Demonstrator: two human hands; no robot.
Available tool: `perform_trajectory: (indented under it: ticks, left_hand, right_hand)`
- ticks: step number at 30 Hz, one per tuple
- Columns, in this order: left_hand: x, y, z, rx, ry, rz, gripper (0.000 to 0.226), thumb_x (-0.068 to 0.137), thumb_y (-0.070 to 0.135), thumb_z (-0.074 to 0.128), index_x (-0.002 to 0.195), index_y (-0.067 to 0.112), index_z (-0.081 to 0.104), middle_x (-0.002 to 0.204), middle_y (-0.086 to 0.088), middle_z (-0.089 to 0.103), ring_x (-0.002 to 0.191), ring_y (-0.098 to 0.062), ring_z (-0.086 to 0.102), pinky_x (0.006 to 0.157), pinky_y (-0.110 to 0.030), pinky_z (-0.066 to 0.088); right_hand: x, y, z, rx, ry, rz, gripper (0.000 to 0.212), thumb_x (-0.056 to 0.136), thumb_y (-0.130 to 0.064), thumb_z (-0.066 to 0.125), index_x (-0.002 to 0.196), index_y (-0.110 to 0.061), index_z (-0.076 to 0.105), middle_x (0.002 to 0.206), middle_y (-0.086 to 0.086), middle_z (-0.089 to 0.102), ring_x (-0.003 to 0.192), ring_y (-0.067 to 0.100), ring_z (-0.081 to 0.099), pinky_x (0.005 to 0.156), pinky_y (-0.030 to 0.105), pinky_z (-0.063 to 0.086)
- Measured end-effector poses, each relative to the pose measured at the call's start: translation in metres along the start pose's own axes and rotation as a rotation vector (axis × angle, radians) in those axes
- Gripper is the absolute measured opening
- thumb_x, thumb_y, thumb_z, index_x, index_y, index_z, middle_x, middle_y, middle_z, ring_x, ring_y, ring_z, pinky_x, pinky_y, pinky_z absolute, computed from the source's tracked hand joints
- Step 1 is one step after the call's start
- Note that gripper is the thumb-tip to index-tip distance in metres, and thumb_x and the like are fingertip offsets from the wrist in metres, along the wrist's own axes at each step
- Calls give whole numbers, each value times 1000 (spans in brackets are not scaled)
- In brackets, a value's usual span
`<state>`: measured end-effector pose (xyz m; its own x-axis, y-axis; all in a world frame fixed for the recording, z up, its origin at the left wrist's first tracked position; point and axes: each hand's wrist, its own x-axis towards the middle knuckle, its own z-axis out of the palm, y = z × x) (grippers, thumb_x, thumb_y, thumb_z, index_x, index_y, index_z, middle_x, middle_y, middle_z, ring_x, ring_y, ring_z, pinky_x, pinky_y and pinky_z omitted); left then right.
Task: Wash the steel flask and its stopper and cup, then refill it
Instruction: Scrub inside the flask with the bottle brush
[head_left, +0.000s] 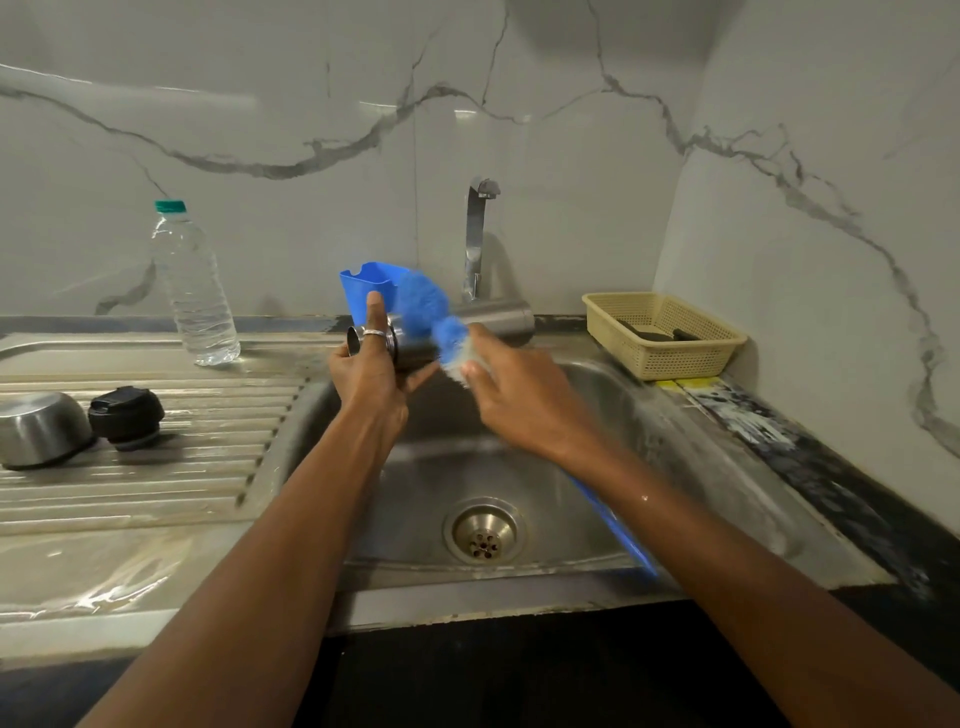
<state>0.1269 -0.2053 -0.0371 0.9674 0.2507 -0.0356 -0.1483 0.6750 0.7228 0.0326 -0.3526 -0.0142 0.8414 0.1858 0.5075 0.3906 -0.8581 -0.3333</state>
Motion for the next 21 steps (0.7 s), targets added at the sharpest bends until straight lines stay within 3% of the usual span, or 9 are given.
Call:
perform_trajectory:
  ticks: [5,8,10,13,16,21]
  left_hand:
    - [-1,-2,2,47,-17,-33,49,89,51,72,121,25,46,127,-4,57,109,-31,67,67,-59,62]
    - [-3,-6,4,81,-80,-34,32,93,50,69,115,30,55,130,-7,62,106,-32,70,68,-56,62]
    - [2,-5,1,71,-93,-34,26,96,48,65,111,28,56,123,-9,68,95,-29,75,63,-50,62]
    - [9,-1,-3,39,-149,-63,47,100,49,58,132,15,54,128,-17,68,98,-32,75,63,-46,62]
    - [9,1,-5,32,-147,-110,57,99,47,60,143,12,48,134,-21,62,108,-36,72,66,-48,61]
    - [0,-6,7,135,-192,-180,39,99,24,64,134,10,53,123,-19,63,100,-29,70,60,-44,61]
  right_hand:
    - [6,42,-19,-149,39,235,42,105,-24,41,145,-10,45,112,25,68,103,42,65,78,40,43]
    - [0,26,-12,-64,7,164,43,106,-27,43,147,-13,43,111,21,69,102,39,66,85,43,52]
    - [-4,7,-5,29,-14,44,44,106,-28,45,149,-18,43,111,20,71,100,39,68,86,47,54]
    - [-1,0,-3,68,-16,-18,45,106,-27,47,150,-17,42,114,20,71,101,38,68,87,48,54]
    - [6,29,-14,-47,46,85,39,106,-25,45,144,-17,48,109,22,71,99,40,67,74,39,46]
    - [2,55,-19,-81,51,283,43,104,-23,47,145,-10,49,123,25,66,111,42,62,88,41,45]
